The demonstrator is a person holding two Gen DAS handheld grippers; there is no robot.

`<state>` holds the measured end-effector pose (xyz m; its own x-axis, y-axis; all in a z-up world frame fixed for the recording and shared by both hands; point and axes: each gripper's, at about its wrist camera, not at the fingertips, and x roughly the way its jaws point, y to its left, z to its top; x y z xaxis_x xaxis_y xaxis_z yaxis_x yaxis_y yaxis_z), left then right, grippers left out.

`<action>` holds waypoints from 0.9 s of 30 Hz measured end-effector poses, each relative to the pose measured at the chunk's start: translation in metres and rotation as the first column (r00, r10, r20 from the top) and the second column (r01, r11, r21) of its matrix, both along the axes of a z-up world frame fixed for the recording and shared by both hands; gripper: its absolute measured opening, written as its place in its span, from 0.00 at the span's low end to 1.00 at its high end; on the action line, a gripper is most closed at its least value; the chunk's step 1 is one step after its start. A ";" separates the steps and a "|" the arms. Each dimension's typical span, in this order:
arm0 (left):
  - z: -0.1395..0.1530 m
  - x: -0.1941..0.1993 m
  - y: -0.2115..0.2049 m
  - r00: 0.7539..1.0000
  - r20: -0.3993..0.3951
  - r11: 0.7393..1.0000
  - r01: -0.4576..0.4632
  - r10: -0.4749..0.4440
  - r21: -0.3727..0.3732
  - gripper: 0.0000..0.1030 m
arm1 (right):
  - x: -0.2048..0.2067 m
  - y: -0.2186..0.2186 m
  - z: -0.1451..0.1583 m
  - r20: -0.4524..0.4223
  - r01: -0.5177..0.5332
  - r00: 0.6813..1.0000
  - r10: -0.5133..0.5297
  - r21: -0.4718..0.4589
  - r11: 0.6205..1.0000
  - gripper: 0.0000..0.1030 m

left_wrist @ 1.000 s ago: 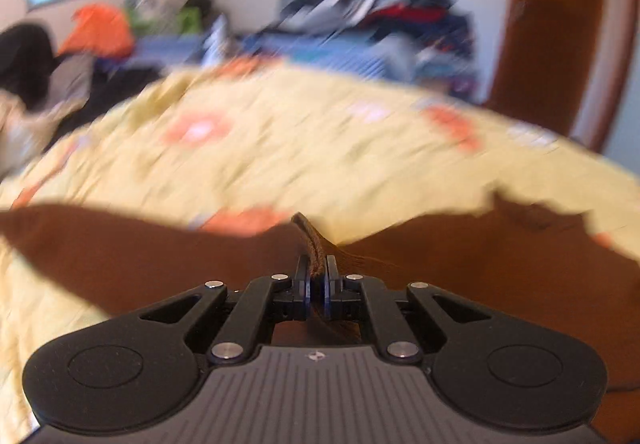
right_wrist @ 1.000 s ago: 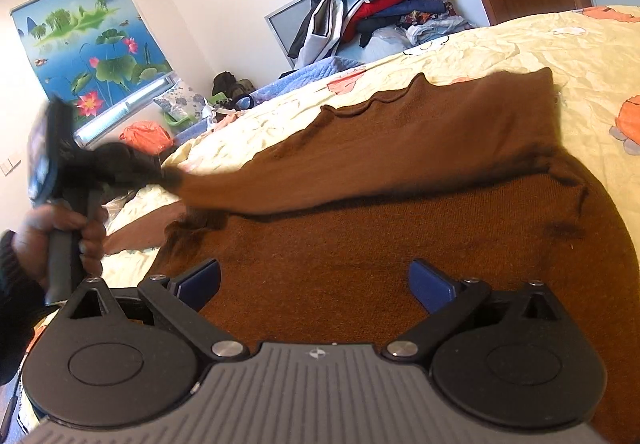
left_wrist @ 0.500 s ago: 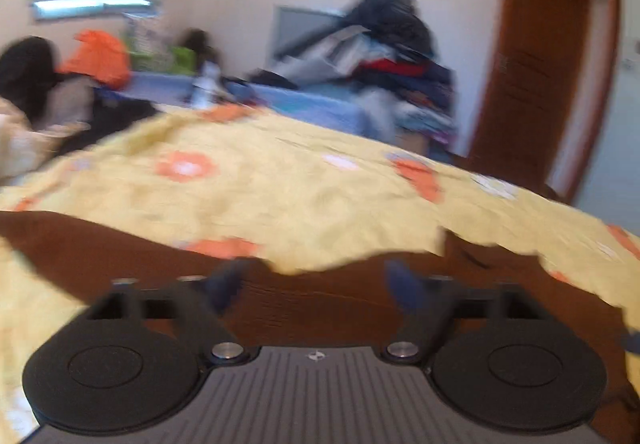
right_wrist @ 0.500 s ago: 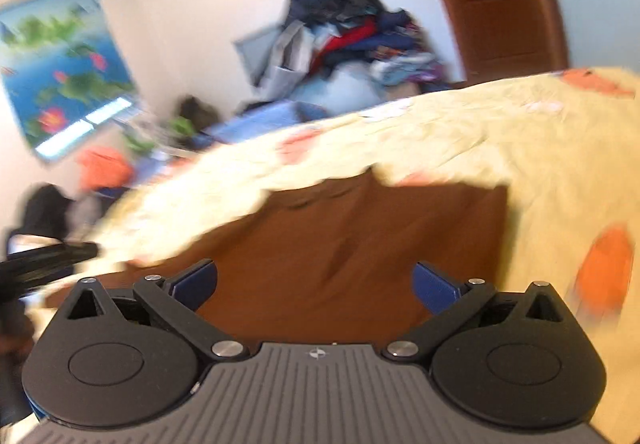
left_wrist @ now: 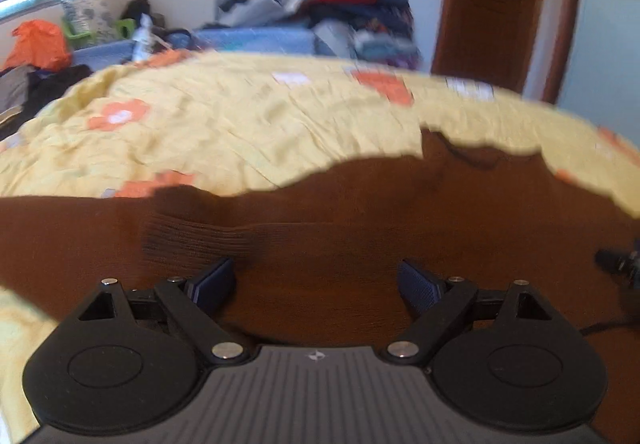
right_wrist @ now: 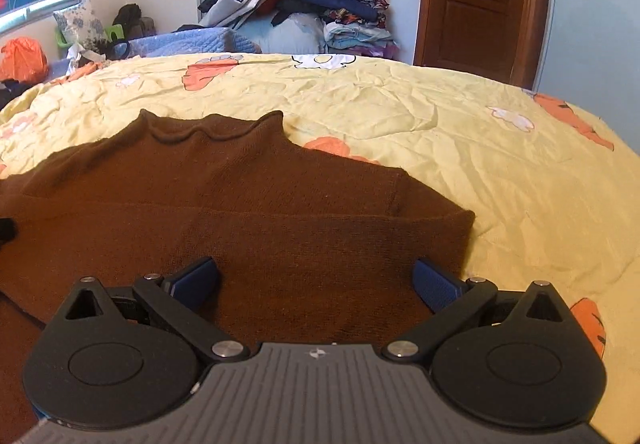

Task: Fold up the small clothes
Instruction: 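Grasp the other sleeve cuff with the left tool and fold it across the body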

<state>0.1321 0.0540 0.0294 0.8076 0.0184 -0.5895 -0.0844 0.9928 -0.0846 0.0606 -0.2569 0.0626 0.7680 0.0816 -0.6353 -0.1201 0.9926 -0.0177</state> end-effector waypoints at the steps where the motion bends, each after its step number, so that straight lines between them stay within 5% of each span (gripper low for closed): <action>1: 0.007 -0.015 0.012 0.999 0.043 0.999 -0.028 0.029 -0.032 0.88 | -0.001 -0.001 0.002 0.002 0.000 1.000 0.000 0.007 1.000 1.00; 5: 0.022 -0.056 0.097 0.972 0.106 0.965 -0.190 0.211 -0.182 0.88 | -0.003 -0.002 0.004 0.009 -0.003 1.000 0.003 0.020 1.000 1.00; 7: 0.023 -0.066 0.159 0.931 0.067 0.902 -0.328 0.359 -0.280 0.89 | -0.003 -0.001 0.004 0.009 -0.003 1.000 0.003 0.012 1.000 1.00; 8: 0.021 -0.070 0.192 0.899 0.030 0.850 -0.402 0.438 -0.340 0.89 | -0.003 0.000 0.004 0.009 -0.003 1.000 0.003 0.009 1.000 1.00; 9: 0.017 -0.074 0.228 0.853 -0.025 0.771 -0.483 0.521 -0.415 0.89 | -0.003 0.000 0.004 0.009 -0.003 1.000 0.003 0.009 1.000 1.00; 12: -0.004 -0.092 0.315 0.715 -0.154 0.488 -0.601 0.682 -0.633 0.88 | -0.004 0.000 0.004 0.012 0.000 1.000 0.000 0.009 1.000 1.00; 13: -0.011 -0.096 0.336 0.685 -0.184 0.414 -0.608 0.705 -0.677 0.88 | -0.004 0.000 0.004 0.013 0.001 1.000 -0.001 0.009 1.000 1.00; 14: -0.017 -0.098 0.350 0.677 -0.194 0.372 -0.594 0.710 -0.713 0.87 | -0.004 0.000 0.004 0.013 0.002 1.000 -0.002 0.009 1.000 1.00; 16: -0.020 -0.095 0.366 0.681 -0.188 0.353 -0.571 0.708 -0.741 0.87 | -0.003 0.001 0.004 0.013 0.003 1.000 -0.004 0.005 1.000 1.00; 19: -0.016 -0.080 0.370 0.690 -0.171 0.417 -0.596 0.704 -0.687 0.80 | -0.003 0.001 0.003 0.013 0.005 1.000 -0.005 0.005 1.000 1.00; 21: -0.016 -0.074 0.370 0.701 -0.168 0.452 -0.605 0.693 -0.655 0.59 | -0.003 0.001 0.003 0.013 0.005 1.000 -0.005 0.005 1.000 1.00; 23: -0.017 -0.069 0.370 0.723 -0.168 0.478 -0.594 0.670 -0.647 0.49 | -0.003 0.001 0.003 0.013 0.005 1.000 -0.005 0.005 1.000 1.00; 25: -0.019 -0.067 0.369 0.733 -0.171 0.481 -0.585 0.658 -0.653 0.44 | -0.003 0.001 0.003 0.013 0.004 1.000 -0.004 0.005 1.000 1.00; 27: -0.020 -0.065 0.367 0.732 -0.173 0.492 -0.594 0.659 -0.636 0.26 | -0.003 0.001 0.003 0.013 0.004 1.000 -0.004 0.005 1.000 1.00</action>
